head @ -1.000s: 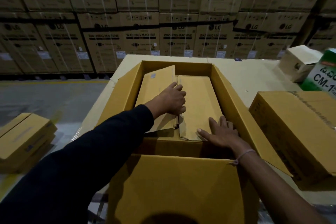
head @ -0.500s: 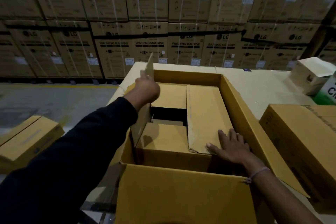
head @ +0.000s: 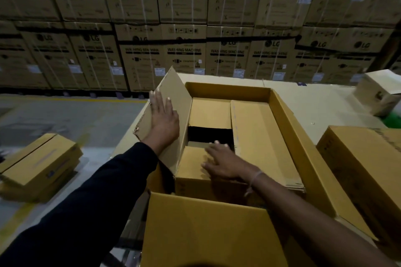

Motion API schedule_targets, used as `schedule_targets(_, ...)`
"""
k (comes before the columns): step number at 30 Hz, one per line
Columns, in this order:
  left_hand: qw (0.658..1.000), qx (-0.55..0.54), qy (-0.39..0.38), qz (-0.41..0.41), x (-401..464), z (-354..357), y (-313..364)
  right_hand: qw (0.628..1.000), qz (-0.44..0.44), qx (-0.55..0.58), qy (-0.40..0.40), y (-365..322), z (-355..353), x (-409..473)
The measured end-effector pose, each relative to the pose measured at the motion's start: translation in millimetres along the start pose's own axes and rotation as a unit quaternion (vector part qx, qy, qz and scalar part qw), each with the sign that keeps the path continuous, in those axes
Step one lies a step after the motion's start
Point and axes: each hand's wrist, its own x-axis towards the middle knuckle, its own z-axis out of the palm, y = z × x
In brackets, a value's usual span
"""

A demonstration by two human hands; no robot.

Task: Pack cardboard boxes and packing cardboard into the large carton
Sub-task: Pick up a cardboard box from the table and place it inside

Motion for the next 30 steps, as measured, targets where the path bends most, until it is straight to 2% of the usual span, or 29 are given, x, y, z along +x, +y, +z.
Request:
schedule_targets(2, 1.0, 0.011, -0.003, 0.027, -2, 4, 12, 0.999, 0.031, 0.02, -0.032, -17, 9, 15)
schedule_targets(5, 0.999, 0.004, -0.012, 0.043, 0, 8, 26, 0.984, 0.158, 0.003, -0.084, -21, 12, 26)
schedule_targets(8, 0.999, -0.014, -0.018, 0.033, 6, 10, 30, 0.971, 0.236, -0.027, -0.034, -19, 1, 23)
schedule_targets(11, 0.999, -0.029, -0.008, 0.027, 15, 11, 31, 0.961, 0.242, -0.128, 0.049, -21, -18, 16)
schedule_targets(13, 0.999, -0.036, 0.002, 0.026, 19, 11, 30, 0.948, 0.256, -0.174, 0.075, -17, -38, 8)
schedule_targets(18, 0.999, -0.031, 0.03, 0.031, 22, 6, 26, 0.918, 0.316, -0.22, 0.097, 41, -89, -20)
schedule_targets(21, 0.999, -0.019, 0.032, 0.036, 26, 4, 28, 0.902, 0.348, -0.23, 0.112, 94, -98, -42)
schedule_targets(23, 0.999, -0.012, 0.035, 0.039, 32, 6, 30, 0.893, 0.342, -0.276, 0.096, 118, -93, -52)
schedule_targets(25, 0.998, -0.003, 0.032, 0.044, 39, 9, 32, 0.884, 0.328, -0.325, 0.078, 126, -84, -54)
schedule_targets(30, 0.998, 0.01, 0.027, 0.059, 52, 18, 37, 0.875, 0.321, -0.352, 0.087, 122, -75, -43)
